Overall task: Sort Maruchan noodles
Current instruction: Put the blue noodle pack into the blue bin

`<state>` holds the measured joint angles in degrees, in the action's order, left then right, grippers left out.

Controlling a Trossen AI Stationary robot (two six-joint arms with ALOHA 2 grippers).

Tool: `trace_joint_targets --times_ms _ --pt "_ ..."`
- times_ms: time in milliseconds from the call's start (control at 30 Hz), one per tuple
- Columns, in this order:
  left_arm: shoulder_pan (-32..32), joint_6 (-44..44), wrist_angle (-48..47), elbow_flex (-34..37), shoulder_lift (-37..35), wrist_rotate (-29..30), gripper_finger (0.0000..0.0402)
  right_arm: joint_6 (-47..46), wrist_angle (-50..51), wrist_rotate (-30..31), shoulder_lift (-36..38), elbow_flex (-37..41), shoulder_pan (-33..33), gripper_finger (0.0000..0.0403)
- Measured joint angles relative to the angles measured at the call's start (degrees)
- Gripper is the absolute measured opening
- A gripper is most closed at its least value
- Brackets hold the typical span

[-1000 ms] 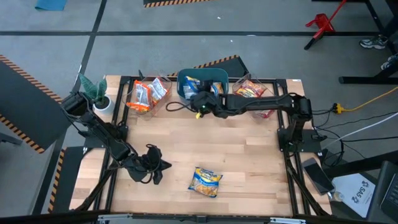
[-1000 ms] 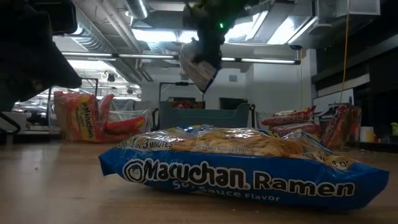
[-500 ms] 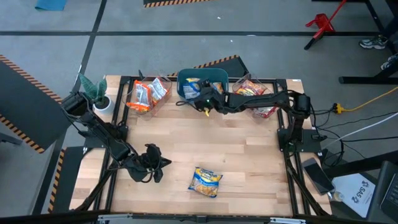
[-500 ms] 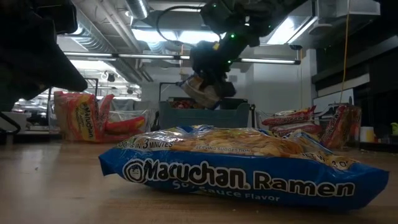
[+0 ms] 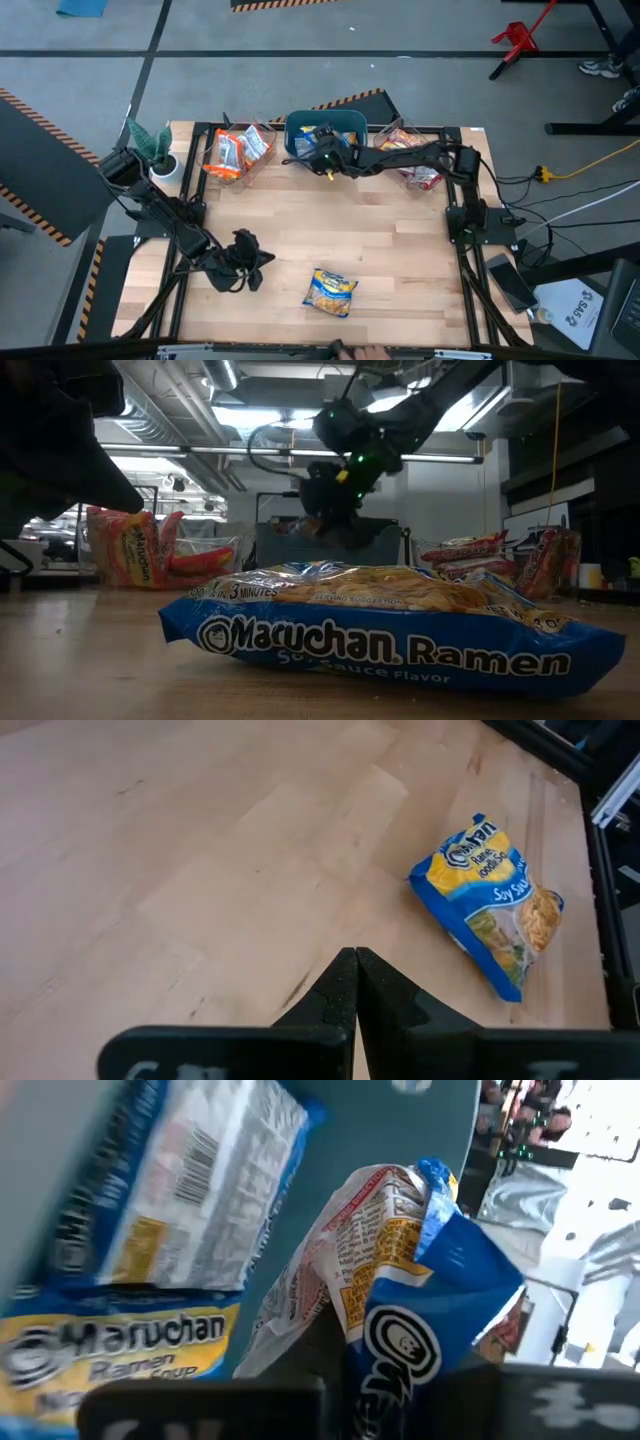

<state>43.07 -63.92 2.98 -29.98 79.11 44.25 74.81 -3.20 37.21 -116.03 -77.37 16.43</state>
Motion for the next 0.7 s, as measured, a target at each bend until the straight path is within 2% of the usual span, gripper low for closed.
trace_joint_targets --times_ms 200,400,567,700 --pt "-0.35 -0.16 0.0 0.0 0.0 0.03 0.0 0.22 0.21 1.07 -1.92 -2.4 0.65 0.0034" --pt "-0.35 -0.36 0.02 0.0 0.0 0.04 0.0 -4.24 1.34 -2.39 -1.94 -5.7 0.43 0.0035" --pt "-0.35 -0.5 0.04 0.0 0.0 -0.04 0.0 -7.61 7.17 -4.77 -1.94 -7.99 0.59 0.0036" --pt "-0.35 -0.52 0.04 0.0 0.0 -0.04 0.0 -9.58 10.39 -5.36 -1.94 -8.32 0.92 0.0064"
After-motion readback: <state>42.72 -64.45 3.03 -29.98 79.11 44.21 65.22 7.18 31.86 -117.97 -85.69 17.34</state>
